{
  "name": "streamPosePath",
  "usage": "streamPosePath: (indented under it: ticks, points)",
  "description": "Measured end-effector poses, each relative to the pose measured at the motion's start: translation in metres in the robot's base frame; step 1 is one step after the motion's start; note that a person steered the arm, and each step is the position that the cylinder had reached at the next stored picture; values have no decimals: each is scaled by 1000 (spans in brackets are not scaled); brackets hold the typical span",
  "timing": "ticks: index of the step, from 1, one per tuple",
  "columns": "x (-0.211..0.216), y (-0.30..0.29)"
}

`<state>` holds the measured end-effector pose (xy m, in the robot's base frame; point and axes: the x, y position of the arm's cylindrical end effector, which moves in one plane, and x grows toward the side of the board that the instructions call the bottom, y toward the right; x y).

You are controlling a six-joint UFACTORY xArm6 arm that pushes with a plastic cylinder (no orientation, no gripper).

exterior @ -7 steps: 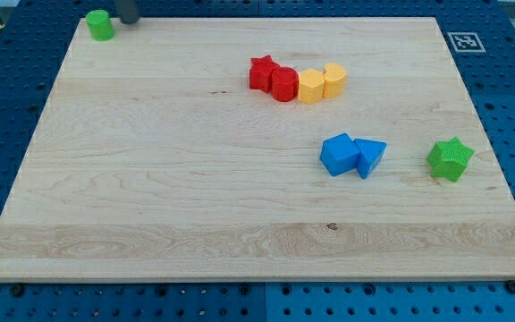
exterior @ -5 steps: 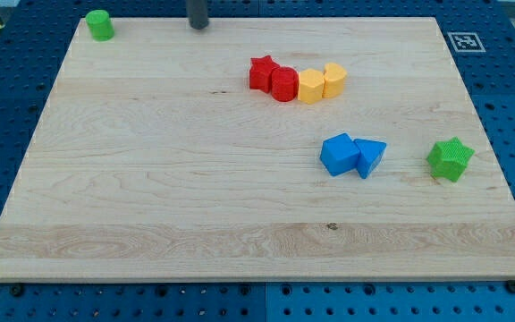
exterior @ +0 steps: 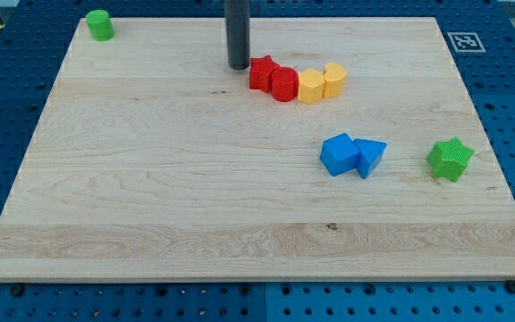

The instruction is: Nudge the line of blocks a bit right

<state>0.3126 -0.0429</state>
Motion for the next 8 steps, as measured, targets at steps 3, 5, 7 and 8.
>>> streamPosePath:
  ticks: [3,5,7,8]
  points:
    - [44,-17]
    - [14,-12]
    - [26,16]
    - [37,42]
